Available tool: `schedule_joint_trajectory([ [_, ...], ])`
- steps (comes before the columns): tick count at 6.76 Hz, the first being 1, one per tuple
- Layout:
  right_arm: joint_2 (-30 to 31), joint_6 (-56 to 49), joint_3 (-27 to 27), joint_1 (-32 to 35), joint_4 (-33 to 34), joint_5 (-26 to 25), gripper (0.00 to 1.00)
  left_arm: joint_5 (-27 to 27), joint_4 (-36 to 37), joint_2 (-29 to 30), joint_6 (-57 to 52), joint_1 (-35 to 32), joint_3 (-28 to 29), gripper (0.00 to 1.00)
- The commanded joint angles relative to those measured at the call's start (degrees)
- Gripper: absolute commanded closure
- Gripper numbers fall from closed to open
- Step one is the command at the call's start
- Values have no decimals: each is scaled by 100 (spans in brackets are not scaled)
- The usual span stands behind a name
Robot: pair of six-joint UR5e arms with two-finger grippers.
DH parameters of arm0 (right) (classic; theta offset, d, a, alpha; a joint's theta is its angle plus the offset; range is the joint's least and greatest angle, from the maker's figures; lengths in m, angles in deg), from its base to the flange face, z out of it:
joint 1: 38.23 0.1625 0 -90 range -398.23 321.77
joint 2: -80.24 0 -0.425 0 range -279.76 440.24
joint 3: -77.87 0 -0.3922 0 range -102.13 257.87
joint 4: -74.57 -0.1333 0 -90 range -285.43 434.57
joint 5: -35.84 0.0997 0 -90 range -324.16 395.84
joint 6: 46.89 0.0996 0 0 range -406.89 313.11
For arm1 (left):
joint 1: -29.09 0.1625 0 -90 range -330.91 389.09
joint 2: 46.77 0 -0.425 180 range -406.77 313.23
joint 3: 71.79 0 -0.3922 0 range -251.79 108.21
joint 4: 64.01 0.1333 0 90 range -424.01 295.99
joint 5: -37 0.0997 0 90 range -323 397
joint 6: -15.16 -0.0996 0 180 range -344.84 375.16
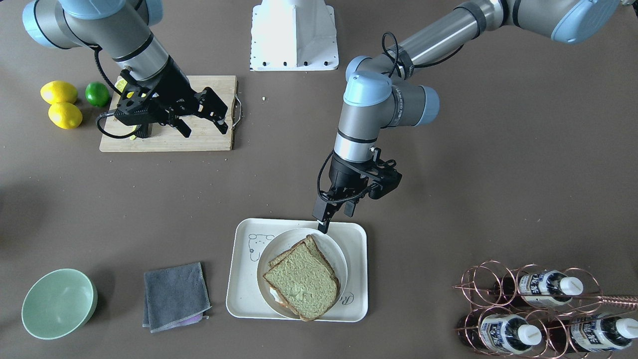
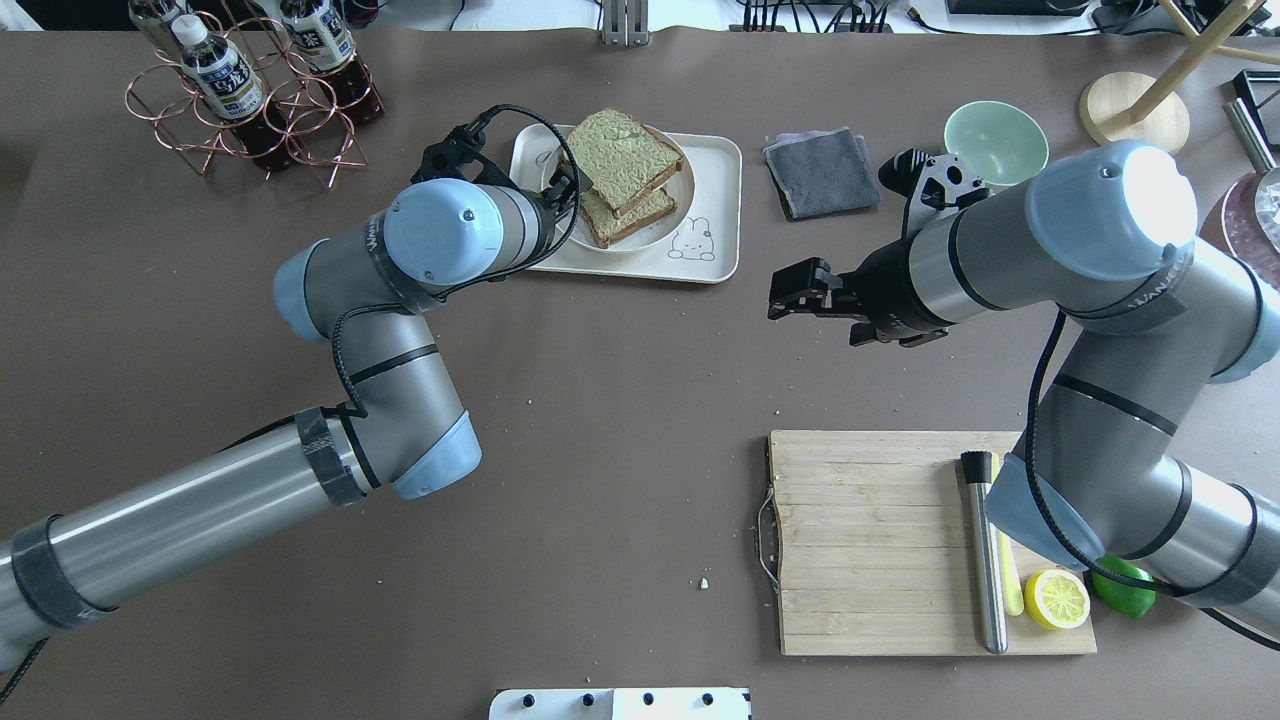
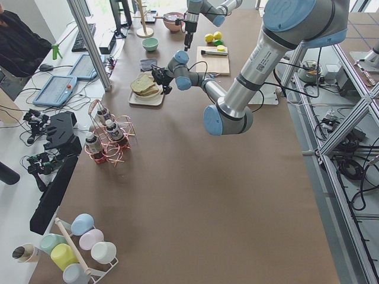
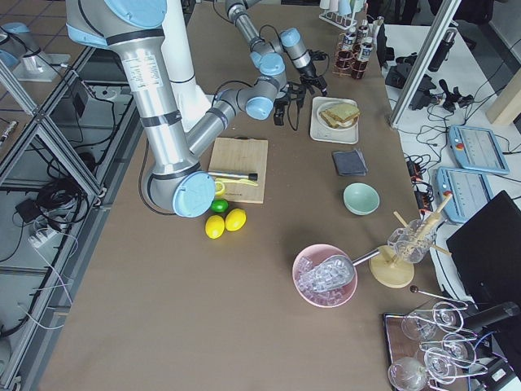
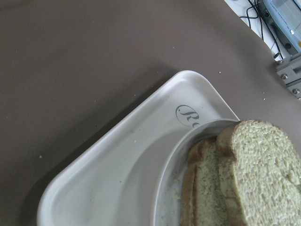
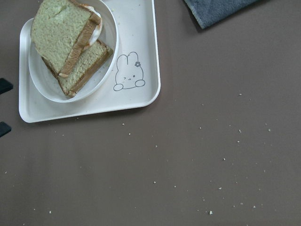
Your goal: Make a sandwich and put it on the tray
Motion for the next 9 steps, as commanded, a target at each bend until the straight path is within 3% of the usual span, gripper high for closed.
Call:
schedule_joint_trajectory([
  [1,98,-221,-7,439,61,253,0,-80,1135,-1007,-730,19,-2013,1],
  [2,220,-657,-16,807,253,369,0,-63,1863,-1222,-1073,19,-2711,1],
  [3,213,-1662,10,1142,1099,387,0,-63,2705,-1224,-1686,-41,-3127,1],
  [5,256,-3753,219,1897,2358,361,0,-220,3833,-1285,-3475,-478,-3456,1],
  [6,405,-4782,587,2414,2399,370,0,-900,4248,-1416,-4442,-1117,-3613,1],
  [9,1159,-6483,722,3462,2408,1035,0,-3264,4243,-2424,-7064,-3357,-3773,1],
])
